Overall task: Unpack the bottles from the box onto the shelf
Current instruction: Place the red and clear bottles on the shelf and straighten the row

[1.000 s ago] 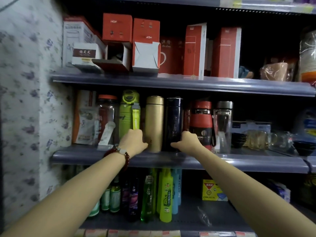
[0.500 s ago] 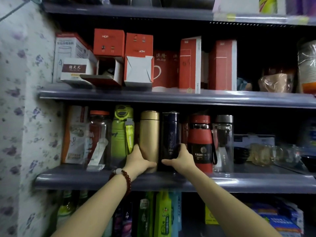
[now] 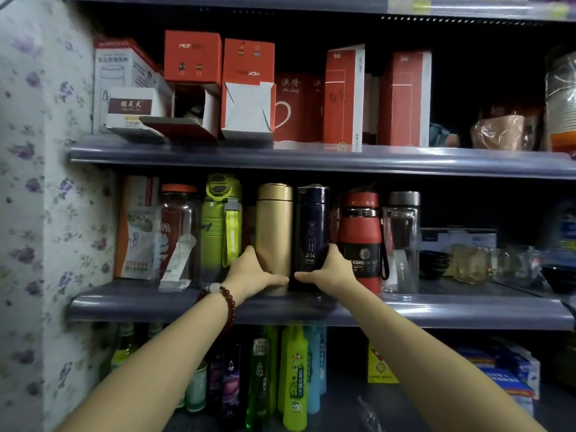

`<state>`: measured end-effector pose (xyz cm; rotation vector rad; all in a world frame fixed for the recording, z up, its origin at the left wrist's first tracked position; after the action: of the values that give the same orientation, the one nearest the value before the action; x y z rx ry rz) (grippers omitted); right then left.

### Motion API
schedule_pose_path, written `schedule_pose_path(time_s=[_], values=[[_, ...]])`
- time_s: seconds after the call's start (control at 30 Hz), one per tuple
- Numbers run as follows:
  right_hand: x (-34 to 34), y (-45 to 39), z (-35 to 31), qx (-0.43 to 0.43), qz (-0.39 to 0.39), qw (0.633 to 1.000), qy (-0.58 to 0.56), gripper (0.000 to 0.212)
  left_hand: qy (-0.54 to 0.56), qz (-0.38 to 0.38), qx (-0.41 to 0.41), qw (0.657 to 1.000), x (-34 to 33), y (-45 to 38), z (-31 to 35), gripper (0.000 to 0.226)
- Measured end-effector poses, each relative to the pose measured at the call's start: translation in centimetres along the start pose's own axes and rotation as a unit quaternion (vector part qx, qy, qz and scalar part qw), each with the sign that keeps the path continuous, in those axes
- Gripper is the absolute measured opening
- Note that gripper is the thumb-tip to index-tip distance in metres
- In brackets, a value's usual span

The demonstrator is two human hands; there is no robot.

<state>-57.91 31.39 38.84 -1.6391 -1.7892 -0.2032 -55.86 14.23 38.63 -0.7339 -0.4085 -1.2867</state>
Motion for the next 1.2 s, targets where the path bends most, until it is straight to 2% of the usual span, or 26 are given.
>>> schedule_pose_path(time_s=[0.17,0.33,0.4,0.5,0.63,0.73,0.83,1.03,1.2], values=[[0.5,0.7,0.3,-0.001,-0.013,1.000,0.000,0.074,-0.014,-0.014,-0.010,1.000,0.1,0.4,-0.2,0.112],[0.2,1.0,0.6,-0.020,-0.027,0.999,0.013,0.071,-0.071,-0.012,-0.026,0.997,-0.1,1.0,-0.5,0.089],[0.0,1.2,0.6,-0.022,-0.027,0.999,0.024,0.067,-0.104,-0.016,-0.027,0.994,-0.2,1.4,-0.3,0.087],[-0.1,1.6,0.4,-0.024,-0.027,0.995,0.090,0.064,-0.163,-0.013,-0.029,0.986,-0.2,2.1,-0.3,0.084],[0.5,2.5,0.2,-0.009,-0.034,0.985,0.169,0.047,-0.241,0.004,-0.050,0.969,0.4,2.8,-0.8,0.058],[0.9,3.2,-0.1,-0.001,-0.029,0.977,0.213,0.037,-0.290,0.004,-0.071,0.954,1.0,3.4,-1.0,0.047],[1.1,3.8,-0.6,0.008,-0.014,0.972,0.233,0.038,-0.293,-0.004,-0.094,0.951,1.5,3.9,-1.2,0.042],[0.0,5.2,-2.4,0.011,0.036,0.973,0.226,0.042,-0.279,-0.016,-0.123,0.952,2.4,5.3,-2.1,0.052],[-1.9,5.8,-4.7,0.044,0.040,0.979,0.196,0.033,-0.283,-0.007,-0.142,0.948,3.9,6.4,-3.0,0.033]])
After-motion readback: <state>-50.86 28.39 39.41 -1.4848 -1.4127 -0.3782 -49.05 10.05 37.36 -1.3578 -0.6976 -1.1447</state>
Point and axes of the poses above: each hand's wrist, its own y-axis away from the middle knuckle, its own x-axis out of the back of the hand, z = x × y, the point moved 1 cm from there along -y, towards the middle knuckle, and after that the axes turned 12 degrees about -z, right-handed, at the moved point
